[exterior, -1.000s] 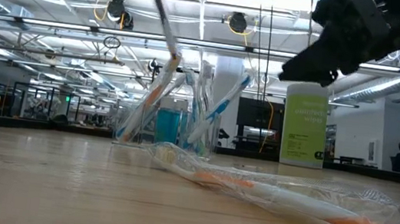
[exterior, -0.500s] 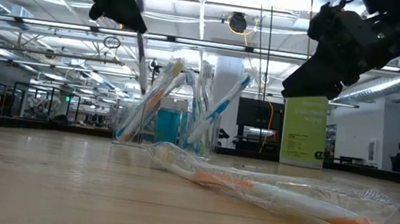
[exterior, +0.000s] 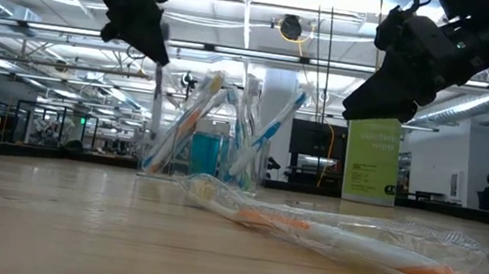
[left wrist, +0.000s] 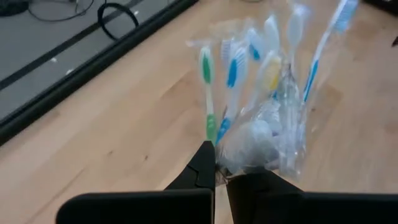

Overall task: Pick & Place toothbrushing station
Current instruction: Put the purple toothbrush into the transparent organizer

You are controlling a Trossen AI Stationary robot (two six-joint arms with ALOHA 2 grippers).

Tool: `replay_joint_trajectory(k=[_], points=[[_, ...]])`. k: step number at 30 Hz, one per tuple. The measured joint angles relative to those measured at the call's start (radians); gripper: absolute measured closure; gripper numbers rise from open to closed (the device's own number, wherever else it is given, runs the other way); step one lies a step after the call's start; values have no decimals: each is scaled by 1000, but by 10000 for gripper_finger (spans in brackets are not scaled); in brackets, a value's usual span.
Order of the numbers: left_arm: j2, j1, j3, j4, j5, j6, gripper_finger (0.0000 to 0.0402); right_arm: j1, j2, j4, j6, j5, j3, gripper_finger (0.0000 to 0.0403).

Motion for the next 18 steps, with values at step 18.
replay_joint_trajectory(k=[18], points=[[206,59,0,49,101,-21,293,0,0,19,-11,0,0,237]])
